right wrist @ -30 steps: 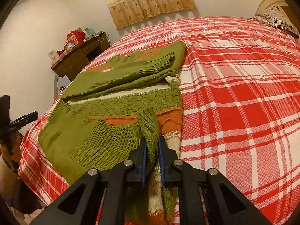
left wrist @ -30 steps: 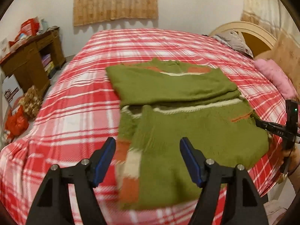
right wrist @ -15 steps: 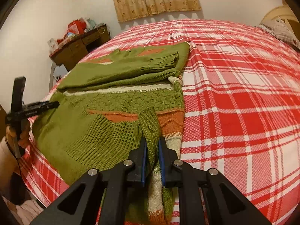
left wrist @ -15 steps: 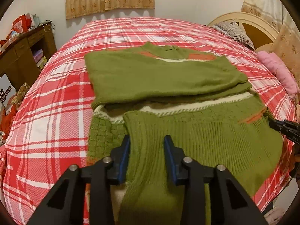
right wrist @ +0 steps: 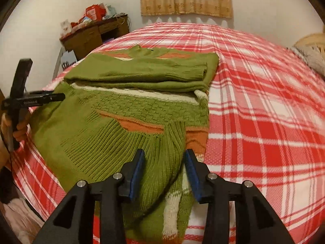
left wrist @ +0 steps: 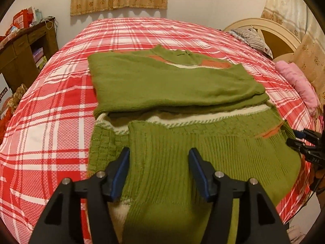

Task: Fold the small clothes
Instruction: 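Lift the held hem with both tools toward the folded sleeves, then lay the hem over the collar and open both tools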

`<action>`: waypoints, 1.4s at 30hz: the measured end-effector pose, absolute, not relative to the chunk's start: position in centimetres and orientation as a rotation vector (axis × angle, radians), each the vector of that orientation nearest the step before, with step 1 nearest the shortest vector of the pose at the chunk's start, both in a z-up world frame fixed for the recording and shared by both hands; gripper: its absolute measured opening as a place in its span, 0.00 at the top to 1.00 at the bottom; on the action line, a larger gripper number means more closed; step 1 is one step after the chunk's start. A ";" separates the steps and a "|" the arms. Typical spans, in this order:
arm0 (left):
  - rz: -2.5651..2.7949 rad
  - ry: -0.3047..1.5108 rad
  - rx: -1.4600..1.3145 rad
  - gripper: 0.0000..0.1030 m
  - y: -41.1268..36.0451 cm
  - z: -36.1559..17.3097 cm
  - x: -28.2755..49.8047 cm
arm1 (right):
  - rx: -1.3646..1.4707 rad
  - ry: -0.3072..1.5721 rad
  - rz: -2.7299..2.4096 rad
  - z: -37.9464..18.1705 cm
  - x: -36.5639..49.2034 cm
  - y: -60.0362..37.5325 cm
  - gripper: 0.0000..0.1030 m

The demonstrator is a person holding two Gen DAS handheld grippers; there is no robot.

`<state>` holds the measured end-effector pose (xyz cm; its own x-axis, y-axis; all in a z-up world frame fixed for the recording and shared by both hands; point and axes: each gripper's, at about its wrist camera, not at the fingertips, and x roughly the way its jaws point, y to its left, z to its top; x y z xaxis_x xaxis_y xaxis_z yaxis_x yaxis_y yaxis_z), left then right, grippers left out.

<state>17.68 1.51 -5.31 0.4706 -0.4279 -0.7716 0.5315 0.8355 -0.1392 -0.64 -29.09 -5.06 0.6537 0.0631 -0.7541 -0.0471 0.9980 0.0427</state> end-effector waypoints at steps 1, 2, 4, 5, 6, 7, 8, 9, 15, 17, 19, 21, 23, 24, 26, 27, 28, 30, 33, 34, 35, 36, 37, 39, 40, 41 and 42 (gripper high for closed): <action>-0.594 0.908 0.120 0.40 1.7 -5.3 17.7 | -0.003 0.853 0.064 -5.0 -0.5 -28.9 0.59; -0.601 0.911 0.106 0.40 1.9 -5.3 17.7 | -0.013 0.853 0.069 -5.0 -0.3 -28.7 0.59; -0.616 0.923 0.061 0.40 2.5 -5.3 18.0 | -0.018 0.868 0.080 -5.3 0.1 -28.3 0.59; -0.624 0.932 0.031 0.40 2.9 -5.3 18.1 | -0.015 0.872 0.086 -5.6 0.3 -28.1 0.59; -0.631 0.940 0.010 0.40 3.1 -5.3 18.2 | -0.018 0.864 0.086 -5.7 0.3 -28.0 0.59; -0.636 0.945 -0.003 0.40 3.3 -5.3 18.2 | -0.022 0.853 0.084 -5.8 0.2 -27.9 0.59; -0.638 0.944 -0.004 0.40 3.4 -5.2 18.2 | -0.022 0.839 0.084 -5.9 0.0 -28.0 0.59; -0.631 0.941 0.009 0.41 3.3 -5.3 18.2 | -0.017 0.832 0.083 -5.9 -0.1 -28.0 0.61; -0.550 0.900 0.121 0.68 1.6 -5.5 17.3 | -0.002 0.817 0.079 -5.9 -0.3 -27.6 0.88; -0.555 0.909 0.110 0.83 1.6 -5.3 17.1 | 0.006 0.828 0.069 -5.6 -0.3 -27.5 0.90; -0.545 0.903 0.110 0.86 1.7 -4.8 16.9 | 0.033 0.818 0.076 -4.8 -0.5 -27.6 0.90; -0.544 0.898 0.101 0.87 1.9 -4.4 16.9 | 0.055 0.787 0.081 -3.5 -0.9 -27.8 0.90; -0.547 0.891 0.082 0.90 2.2 -3.8 16.9 | 0.074 0.748 0.083 -1.9 -1.3 -28.1 0.90; -0.553 0.886 0.067 0.90 2.3 -3.4 16.9 | 0.080 0.735 0.083 -1.3 -1.4 -28.2 0.90; -0.562 0.863 0.046 0.90 2.3 -2.4 16.8 | 0.087 0.707 0.083 0.0 -1.4 -28.4 0.90; -0.560 0.849 0.045 0.90 2.3 -2.0 16.8 | 0.079 0.693 0.080 0.5 -1.3 -28.3 0.90; -0.555 0.837 0.049 0.90 2.4 -1.5 16.8 | 0.068 0.678 0.077 1.1 -1.2 -28.2 0.90; -0.550 0.821 0.045 0.90 2.4 -0.8 16.9 | 0.062 0.655 0.075 2.0 -0.9 -28.1 0.90; -0.546 0.802 0.020 0.90 2.5 0.1 17.7 | 0.056 0.631 0.073 3.1 -0.1 -28.0 0.90; -0.539 0.797 0.017 0.90 2.4 0.3 18.0 | 0.050 0.626 0.071 3.3 0.3 -28.1 0.90; -0.528 0.794 0.013 0.90 2.3 0.5 18.4 | 0.047 0.623 0.069 3.6 0.9 -28.1 0.90; -0.516 0.793 0.010 0.90 2.2 0.7 18.8 | 0.047 0.619 0.067 3.8 1.2 -28.2 0.90; -0.507 0.792 0.006 0.90 2.1 0.8 19.1 | 0.047 0.612 0.066 4.2 1.8 -28.3 0.90; -0.481 0.791 0.005 0.90 1.9 0.9 20.0 | 0.039 0.598 0.070 4.9 2.6 -28.3 0.90; -0.468 0.788 0.006 0.90 1.8 1.0 20.4 | 0.027 0.593 0.070 5.2 3.2 -28.3 0.90; -0.459 0.784 0.007 0.90 1.6 1.1 20.9 | 0.013 0.591 0.067 5.4 3.6 -28.2 0.90; -0.455 0.783 0.004 0.90 1.5 1.2 21.2 | -0.003 0.590 0.059 5.6 4.2 -28.1 0.90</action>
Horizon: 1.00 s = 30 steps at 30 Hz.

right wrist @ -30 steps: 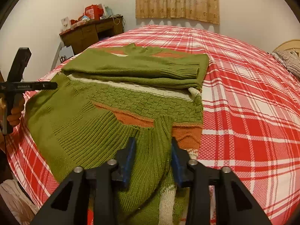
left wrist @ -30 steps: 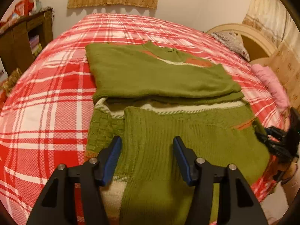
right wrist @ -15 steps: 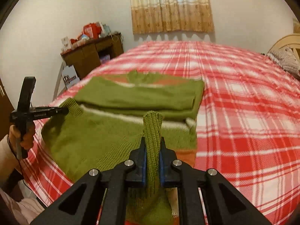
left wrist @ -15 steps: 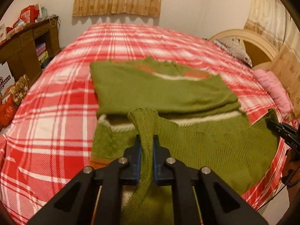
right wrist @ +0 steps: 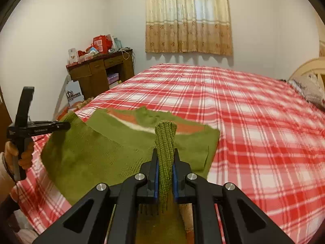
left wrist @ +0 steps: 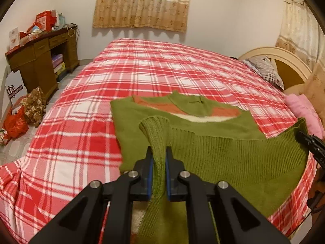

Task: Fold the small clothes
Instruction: 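Lay the hem over the collar and open both tools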

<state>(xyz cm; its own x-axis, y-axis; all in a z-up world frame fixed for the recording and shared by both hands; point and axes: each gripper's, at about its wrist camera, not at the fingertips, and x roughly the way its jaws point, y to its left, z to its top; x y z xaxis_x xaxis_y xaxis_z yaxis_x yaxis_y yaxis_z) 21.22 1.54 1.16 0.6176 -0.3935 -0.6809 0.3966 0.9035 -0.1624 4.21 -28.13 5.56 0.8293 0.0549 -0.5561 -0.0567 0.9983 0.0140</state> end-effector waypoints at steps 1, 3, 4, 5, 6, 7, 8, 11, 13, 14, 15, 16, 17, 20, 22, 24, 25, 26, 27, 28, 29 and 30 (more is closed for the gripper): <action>-0.450 0.783 0.001 0.90 1.5 1.2 21.5 | -0.016 0.589 0.053 5.7 4.8 -28.1 0.90; -0.438 0.776 -0.008 0.90 1.4 1.5 22.4 | -0.021 0.584 0.041 5.9 6.0 -28.5 0.90; -0.436 0.772 -0.014 0.90 1.4 1.7 22.7 | -0.012 0.581 0.037 6.0 6.7 -28.8 0.90; -0.435 0.766 -0.027 0.90 1.4 1.9 23.1 | -0.005 0.580 0.034 6.1 7.2 -29.0 0.90; -0.438 0.762 -0.038 0.90 1.4 2.0 23.5 | -0.001 0.578 0.032 6.1 7.9 -29.2 0.90; -0.440 0.758 -0.048 0.90 1.3 2.2 23.9 | -0.004 0.576 0.031 6.2 8.8 -29.3 0.90; -0.436 0.755 -0.055 0.90 1.3 2.3 24.4 | -0.012 0.576 0.029 6.2 9.3 -29.4 0.90; -0.417 0.751 -0.065 0.90 0.6 2.3 26.0 | -0.029 0.584 0.030 6.1 12.0 -29.6 0.90; -0.402 0.748 -0.068 0.90 0.2 2.3 27.4 | -0.033 0.594 0.027 5.9 14.2 -30.1 0.90; -0.396 0.747 -0.067 0.90 0.0 2.3 27.8 | -0.030 0.595 0.027 5.8 15.3 -30.3 0.91; -0.388 0.745 -0.068 0.90 -0.1 2.2 28.4 | -0.026 0.596 0.027 5.9 16.2 -30.6 0.91; -0.380 0.744 -0.071 0.90 -0.2 2.1 29.1 | -0.025 0.595 0.024 5.9 17.1 -30.7 0.91; -0.370 0.745 -0.079 0.90 -0.3 2.0 29.9 | -0.025 0.593 0.016 5.8 18.2 -31.0 0.91; -0.338 0.745 -0.110 0.90 -0.5 1.5 32.3 | -0.039 0.593 -0.016 5.1 21.7 -31.6 0.91; -0.321 0.755 -0.139 0.90 -0.7 0.6 34.2 | -0.029 0.603 -0.036 3.8 24.1 -32.3 0.91; -0.299 0.765 -0.141 0.90 -1.1 -0.4 35.4 | -0.046 0.614 -0.059 2.2 25.9 -32.6 0.91; -0.275 0.772 -0.127 0.90 -1.5 -1.2 36.1 | -0.048 0.630 -0.063 0.9 27.0 -32.9 0.91; -0.247 0.784 -0.108 0.90 -1.8 -2.2 36.7 | -0.050 0.645 -0.069 0.0 27.7 -33.0 0.91; -0.224 0.796 -0.090 0.90 -2.0 -3.1 37.1 | -0.058 0.666 -0.081 -1.3 28.4 -33.1 0.91; -0.200 0.807 -0.067 0.90 -2.3 -4.0 37.4 | -0.062 0.685 -0.086 -2.0 28.9 -33.2 0.91; -0.174 0.818 -0.040 0.90 -2.5 -4.8 37.6 | -0.054 0.704 -0.084 -2.5 29.4 -33.4 0.91; -0.165 0.829 -0.031 0.90 -2.6 -5.1 37.8 | -0.043 0.699 -0.077 -2.4 29.4 -33.5 0.90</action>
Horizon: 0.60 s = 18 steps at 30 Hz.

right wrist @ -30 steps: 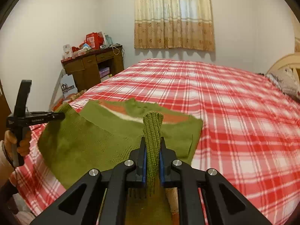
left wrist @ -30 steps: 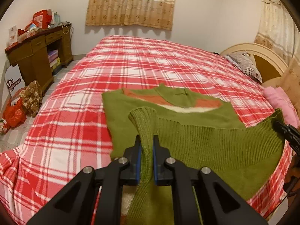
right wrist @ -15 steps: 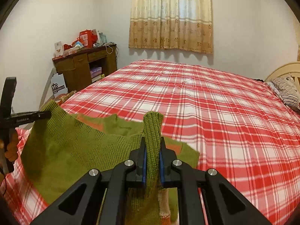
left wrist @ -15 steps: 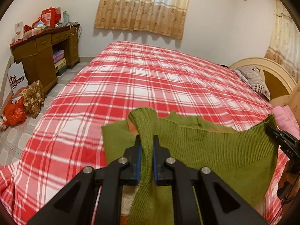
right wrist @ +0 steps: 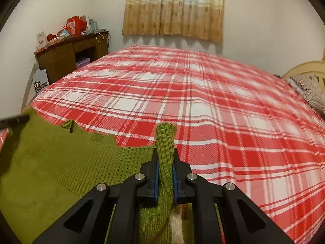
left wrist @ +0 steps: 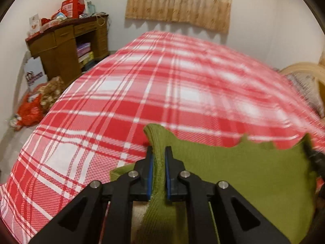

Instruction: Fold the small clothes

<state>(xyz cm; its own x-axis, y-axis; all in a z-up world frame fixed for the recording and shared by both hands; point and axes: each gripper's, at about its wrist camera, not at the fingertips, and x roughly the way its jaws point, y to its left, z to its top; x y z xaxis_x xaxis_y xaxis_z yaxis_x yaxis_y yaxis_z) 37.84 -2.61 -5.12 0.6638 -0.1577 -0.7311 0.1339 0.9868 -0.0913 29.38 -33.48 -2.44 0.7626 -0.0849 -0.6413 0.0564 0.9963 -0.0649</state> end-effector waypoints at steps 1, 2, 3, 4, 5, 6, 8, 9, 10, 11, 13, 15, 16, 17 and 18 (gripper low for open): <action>-0.163 0.829 -0.035 0.88 -2.5 -5.0 37.8 | -0.038 0.696 -0.071 -2.4 29.4 -33.5 0.90; -0.150 0.817 -0.032 0.85 -2.6 -4.7 37.8 | -0.040 0.713 -0.073 -2.7 29.6 -33.5 0.90; -0.132 0.819 -0.014 0.85 -2.8 -4.8 37.8 | -0.044 0.743 -0.083 -3.0 29.9 -33.5 0.88; -0.123 0.829 0.000 0.83 -3.0 -4.9 37.9 | -0.045 0.779 -0.090 -3.4 30.4 -33.4 0.84; -0.119 0.836 0.013 0.83 -3.2 -5.0 38.1 | -0.046 0.823 -0.100 -4.0 31.1 -33.5 0.83; -0.118 0.839 0.014 0.82 -3.1 -4.9 38.2 | -0.044 0.851 -0.117 -4.4 31.4 -33.7 0.83; -0.089 0.843 0.014 0.63 -2.8 -4.7 38.1 | -0.019 0.836 -0.139 -4.0 30.6 -34.2 0.82; -0.084 0.842 0.014 0.57 -2.4 -4.4 37.9 | 0.002 0.790 -0.169 -3.1 29.4 -34.6 0.82; -0.088 0.845 0.008 0.53 -2.1 -4.1 37.7 | 0.024 0.754 -0.201 -2.2 28.1 -35.1 0.82; -0.100 0.841 0.004 0.53 -1.7 -3.6 37.3 | 0.067 0.702 -0.243 -1.0 25.9 -35.8 0.82; -0.096 0.801 0.013 0.53 -0.9 -2.5 35.9 | 0.138 0.644 -0.267 0.4 22.0 -37.0 0.78; -0.112 0.764 0.043 0.53 -0.7 -1.4 33.6 | 0.179 0.629 -0.263 1.0 18.5 -37.6 0.77; -0.137 0.756 0.052 0.53 -0.7 -1.1 32.3 | 0.190 0.629 -0.260 1.1 16.8 -37.6 0.76; -0.173 0.752 0.057 0.53 -0.8 -0.9 30.7 | 0.202 0.634 -0.247 1.0 14.9 -37.5 0.76; -0.201 0.751 0.055 0.53 -0.9 -0.9 29.4 | 0.216 0.643 -0.233 0.7 13.5 -37.4 0.76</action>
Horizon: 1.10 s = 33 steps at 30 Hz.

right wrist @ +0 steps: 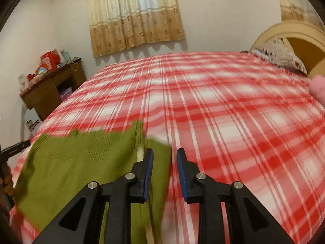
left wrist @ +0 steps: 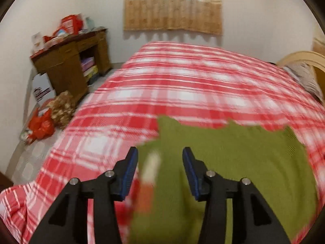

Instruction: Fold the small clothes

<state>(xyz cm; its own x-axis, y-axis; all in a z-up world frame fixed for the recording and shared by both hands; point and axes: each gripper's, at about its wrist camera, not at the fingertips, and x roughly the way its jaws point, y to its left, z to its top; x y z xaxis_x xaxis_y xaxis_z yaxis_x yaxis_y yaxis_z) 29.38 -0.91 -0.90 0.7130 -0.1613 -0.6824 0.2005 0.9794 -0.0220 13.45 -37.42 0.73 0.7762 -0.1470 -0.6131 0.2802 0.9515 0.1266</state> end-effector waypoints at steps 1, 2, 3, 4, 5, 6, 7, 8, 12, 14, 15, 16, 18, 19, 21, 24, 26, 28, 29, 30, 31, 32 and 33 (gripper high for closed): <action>-0.229 0.752 0.049 0.53 -1.0 -1.0 27.9 | 0.240 0.651 -0.217 0.3 11.7 -37.2 0.75; -0.252 0.754 0.038 0.52 -1.1 -1.2 26.3 | 0.261 0.655 -0.202 0.1 10.7 -37.2 0.75; -0.264 0.753 0.026 0.52 -1.1 -1.3 25.3 | 0.288 0.660 -0.184 -0.4 9.6 -37.0 0.72; -0.276 0.754 0.013 0.50 -1.1 -1.5 24.1 | 0.303 0.665 -0.172 -0.9 9.1 -36.7 0.66; -0.288 0.763 -0.001 0.50 -1.1 -1.9 22.9 | 0.310 0.676 -0.161 -1.5 8.7 -36.3 0.64; -0.299 0.773 -0.017 0.50 -1.0 -2.2 21.9 | 0.312 0.690 -0.157 -2.1 8.4 -35.9 0.63; -0.310 0.782 -0.031 0.50 -0.9 -2.5 21.3 | 0.321 0.708 -0.142 -2.7 8.3 -35.5 0.63; -0.322 0.791 -0.041 0.50 -0.9 -2.8 20.7 | 0.329 0.721 -0.126 -3.2 8.5 -35.1 0.63; -0.264 0.781 0.050 0.44 -1.5 -3.7 19.4 | 0.213 0.754 -0.111 -4.0 9.5 -32.7 0.64; -0.247 0.779 0.070 0.44 -1.4 -4.2 19.4 | 0.121 0.770 -0.130 -4.5 10.0 -31.5 0.70; -0.237 0.784 0.070 0.44 -1.2 -4.6 19.6 | 0.096 0.773 -0.126 -4.6 9.9 -31.2 0.92; -0.235 0.789 0.063 0.44 -0.9 -4.9 19.8 | 0.078 0.784 -0.127 -4.6 9.8 -31.0 0.92; -0.249 0.772 0.049 0.44 -0.5 -5.2 19.7 | 0.099 0.792 -0.130 -4.5 8.7 -31.4 0.92; -0.253 0.758 0.055 0.43 -0.4 -5.3 19.6 | 0.102 0.799 -0.154 -4.6 8.2 -31.8 0.92; -0.249 0.738 0.076 0.43 -0.3 -5.8 19.1 | 0.156 0.806 -0.191 -5.2 6.5 -33.0 0.92; -0.255 0.726 0.083 0.40 -0.3 -6.0 18.9 | 0.302 0.774 -0.164 -5.9 4.9 -34.7 0.92; -0.273 0.727 0.083 0.32 -0.3 -6.0 19.0 | 0.345 0.771 -0.154 -5.9 4.7 -35.1 0.89; -0.283 0.720 0.090 0.26 -0.5 -6.1 18.9 | 0.412 0.776 -0.138 -5.6 4.6 -35.6 0.84; -0.283 0.716 0.102 0.22 -0.7 -6.2 18.7 | 0.440 0.759 -0.156 -5.0 4.3 -35.7 0.84; -0.280 0.714 0.116 0.20 -0.9 -6.2 18.7 | 0.443 0.719 -0.183 -4.2 4.0 -35.6 0.84; -0.275 0.714 0.125 0.18 -1.0 -6.3 18.6 | 0.430 0.674 -0.206 -3.3 3.8 -35.5 0.84; -0.267 0.714 0.138 0.18 -1.3 -6.4 18.5 | 0.397 0.628 -0.219 -2.1 3.6 -35.0 0.84; -0.258 0.712 0.149 0.18 -1.5 -6.4 18.5 | 0.346 0.599 -0.214 -1.1 3.8 -34.1 0.84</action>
<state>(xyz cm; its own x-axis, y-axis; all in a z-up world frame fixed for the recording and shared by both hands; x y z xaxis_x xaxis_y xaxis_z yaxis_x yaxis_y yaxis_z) 18.48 -1.46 -6.40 0.7272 -0.1828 -0.6616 0.2836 0.9578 0.0470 3.79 -34.07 -1.11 0.8063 -0.0961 -0.5836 0.2946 0.9209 0.2553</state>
